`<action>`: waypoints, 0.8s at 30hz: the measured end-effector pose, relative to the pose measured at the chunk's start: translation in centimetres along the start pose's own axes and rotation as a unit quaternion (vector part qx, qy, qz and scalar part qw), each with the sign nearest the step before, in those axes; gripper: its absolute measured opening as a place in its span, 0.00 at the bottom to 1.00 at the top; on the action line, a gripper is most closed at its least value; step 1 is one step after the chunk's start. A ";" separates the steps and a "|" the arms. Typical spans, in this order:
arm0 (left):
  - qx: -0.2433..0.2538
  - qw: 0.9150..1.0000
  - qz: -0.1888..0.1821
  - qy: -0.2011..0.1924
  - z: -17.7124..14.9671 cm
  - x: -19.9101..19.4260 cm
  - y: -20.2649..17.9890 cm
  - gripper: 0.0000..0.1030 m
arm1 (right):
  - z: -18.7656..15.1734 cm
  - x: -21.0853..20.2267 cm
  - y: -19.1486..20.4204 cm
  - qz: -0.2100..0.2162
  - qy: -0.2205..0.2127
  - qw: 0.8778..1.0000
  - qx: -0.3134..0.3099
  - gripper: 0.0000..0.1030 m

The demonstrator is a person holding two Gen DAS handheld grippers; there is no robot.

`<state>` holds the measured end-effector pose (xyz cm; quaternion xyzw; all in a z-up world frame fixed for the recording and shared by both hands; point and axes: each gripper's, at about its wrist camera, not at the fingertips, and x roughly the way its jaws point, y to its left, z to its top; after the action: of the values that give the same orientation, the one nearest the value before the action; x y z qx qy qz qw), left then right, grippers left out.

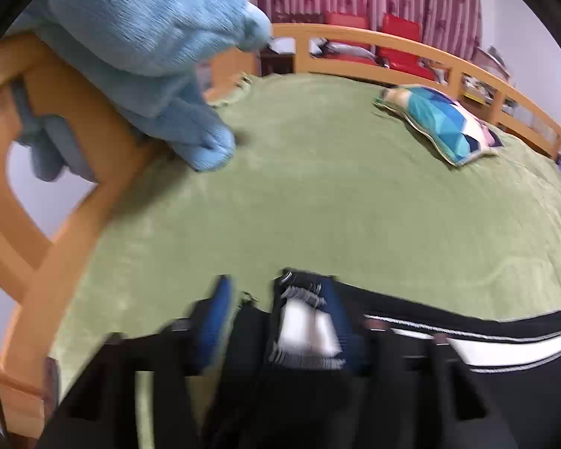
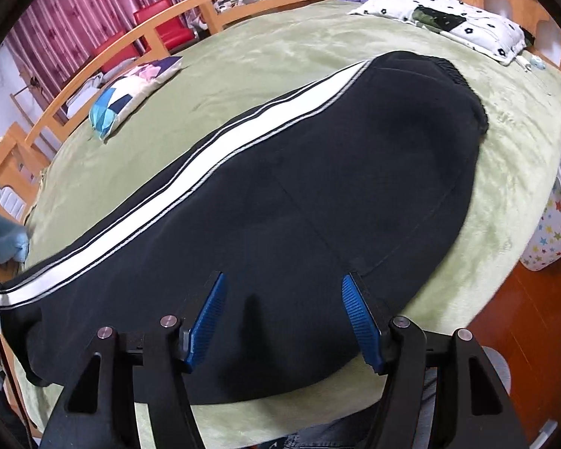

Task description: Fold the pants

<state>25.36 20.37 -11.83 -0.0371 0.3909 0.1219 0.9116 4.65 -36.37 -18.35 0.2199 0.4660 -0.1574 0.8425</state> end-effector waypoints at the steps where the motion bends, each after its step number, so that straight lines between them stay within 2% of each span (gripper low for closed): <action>1: -0.001 1.000 -0.010 -0.010 -0.2 -0.6 0.3 0.68 | 0.1 0.1 0.5 0.004 0.004 1.000 -0.004 0.61; 3: -0.004 1.000 -0.028 -0.010 -0.4 -1.6 0.7 0.69 | 0.2 0.1 1.5 0.009 0.004 1.000 -0.014 0.61; 8: -0.011 0.995 -0.102 0.013 -3.8 -4.1 1.9 0.69 | -0.1 -0.9 4.0 0.014 -0.023 0.998 -0.053 0.61; 11: -0.026 0.987 -0.158 0.032 -8.1 -5.8 3.0 0.69 | -0.9 -1.6 5.5 0.014 -0.031 0.996 -0.086 0.61; 14: -0.052 0.979 -0.190 0.057 -12.3 -6.5 3.5 0.68 | -1.6 -2.2 6.0 0.017 -0.040 0.994 -0.100 0.61; 15: -0.066 0.974 -0.205 0.074 -14.4 -6.5 3.7 0.68 | -1.8 -2.4 5.9 0.019 -0.043 0.994 -0.101 0.61; 17: -0.087 0.970 -0.209 0.091 -16.9 -6.3 3.8 0.68 | -2.2 -2.6 5.7 0.022 -0.045 0.994 -0.098 0.61; 20: -0.119 0.969 -0.190 0.106 -19.6 -5.2 4.2 0.66 | -2.7 -2.6 5.3 0.030 -0.040 0.993 -0.103 0.61; 24: -0.160 0.970 -0.141 0.115 -20.8 -3.1 5.1 0.61 | -3.6 -2.6 4.8 0.030 -0.037 0.992 -0.120 0.61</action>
<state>7.40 21.27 -23.89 -0.2505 0.4599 0.0482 0.8506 2.99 -30.27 -16.70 0.1253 0.4427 -0.0828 0.8840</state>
